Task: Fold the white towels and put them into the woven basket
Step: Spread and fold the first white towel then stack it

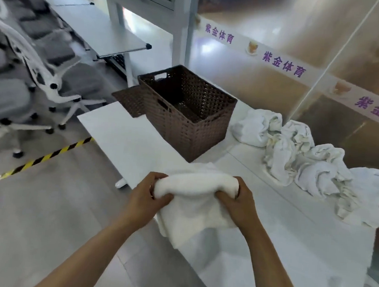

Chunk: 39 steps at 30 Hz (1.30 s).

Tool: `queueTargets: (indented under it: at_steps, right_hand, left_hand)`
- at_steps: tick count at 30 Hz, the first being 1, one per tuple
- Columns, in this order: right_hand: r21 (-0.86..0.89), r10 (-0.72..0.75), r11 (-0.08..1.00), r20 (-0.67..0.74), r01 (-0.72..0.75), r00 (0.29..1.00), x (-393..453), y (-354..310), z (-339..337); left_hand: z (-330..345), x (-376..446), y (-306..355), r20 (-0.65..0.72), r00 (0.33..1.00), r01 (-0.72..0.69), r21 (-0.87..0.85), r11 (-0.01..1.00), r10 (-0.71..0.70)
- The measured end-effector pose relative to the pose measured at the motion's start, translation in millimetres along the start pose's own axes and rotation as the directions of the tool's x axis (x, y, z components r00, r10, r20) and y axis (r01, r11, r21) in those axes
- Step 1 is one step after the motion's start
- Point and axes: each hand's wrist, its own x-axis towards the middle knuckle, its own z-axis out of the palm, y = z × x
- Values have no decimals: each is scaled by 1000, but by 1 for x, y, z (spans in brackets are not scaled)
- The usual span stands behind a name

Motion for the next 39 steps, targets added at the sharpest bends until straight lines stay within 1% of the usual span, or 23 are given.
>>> queueTargets:
  at_steps: [4, 6, 8, 13, 22, 26, 28, 30, 34, 39]
  right_hand:
    - [-11, 6, 1000, 69, -5, 998, 17, -17, 72]
    - [-12, 14, 1000, 100, -13, 995, 26, -24, 100]
    - [-13, 17, 1000, 133, -16, 991, 38, -29, 125]
    - [1, 37, 999, 192, -38, 981, 87, -34, 173]
    - [58, 43, 996, 321, -64, 946, 208, -41, 253]
    - [41, 27, 998, 382, -46, 924, 255, -49, 292]
    - [24, 24, 999, 397, -36, 918, 278, -55, 314]
    - [10, 22, 1000, 400, -29, 916, 294, -58, 328]
    - [-66, 36, 998, 378, -11, 925, 343, -67, 375]
    - [-106, 69, 994, 328, -36, 942, 398, -92, 432]
  left_hand:
    - [-58, 4, -33, -95, 989, 106, -31, 994, -109]
    - [-77, 8, -47, -138, 974, 172, -67, 983, -180]
    - [-91, 16, -60, -171, 960, 210, -74, 975, -220]
    - [-116, 52, -88, -186, 937, 283, -92, 955, -295]
    - [-159, 149, -120, -249, 912, 322, -55, 945, -326]
    - [-180, 182, -131, -322, 882, 345, -58, 937, -345]
    - [-194, 201, -140, -373, 859, 357, -52, 933, -350]
    - [-203, 215, -148, -394, 848, 364, -53, 930, -355]
    - [-233, 267, -176, -388, 840, 384, -71, 921, -380]
    - [-275, 337, -201, -361, 826, 417, -122, 901, -432]
